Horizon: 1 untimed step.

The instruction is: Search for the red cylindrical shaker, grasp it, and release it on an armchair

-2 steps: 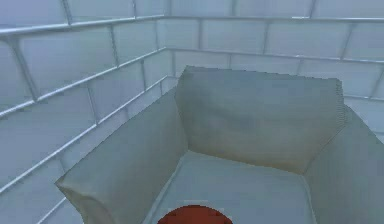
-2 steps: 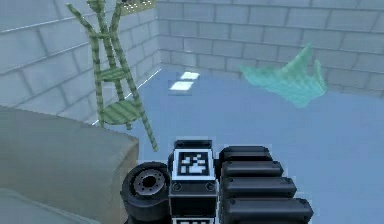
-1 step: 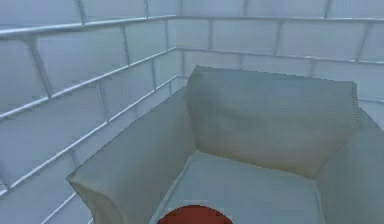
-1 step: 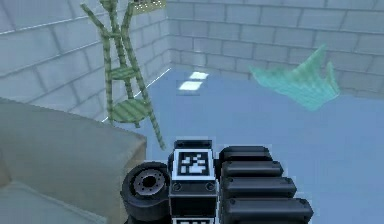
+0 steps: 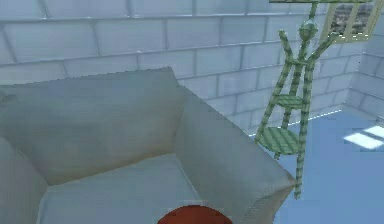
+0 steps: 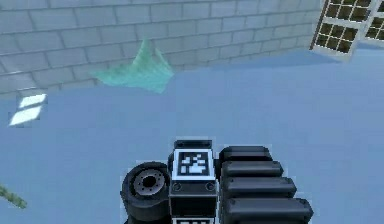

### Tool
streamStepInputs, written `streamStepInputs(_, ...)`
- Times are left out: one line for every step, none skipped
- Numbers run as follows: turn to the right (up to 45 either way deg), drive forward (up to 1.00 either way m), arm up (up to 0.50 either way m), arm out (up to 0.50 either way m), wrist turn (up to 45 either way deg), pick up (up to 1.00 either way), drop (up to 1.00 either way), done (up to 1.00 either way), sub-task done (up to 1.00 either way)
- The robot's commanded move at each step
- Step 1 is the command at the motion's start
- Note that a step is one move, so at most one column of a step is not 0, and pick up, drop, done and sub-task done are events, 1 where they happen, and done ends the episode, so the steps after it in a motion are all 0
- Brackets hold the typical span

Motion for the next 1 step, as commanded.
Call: streamStepInputs(3.0, 0.0, 0.0, 0.0, 0.0, 0.0, 0.0, 0.0, 0.0)
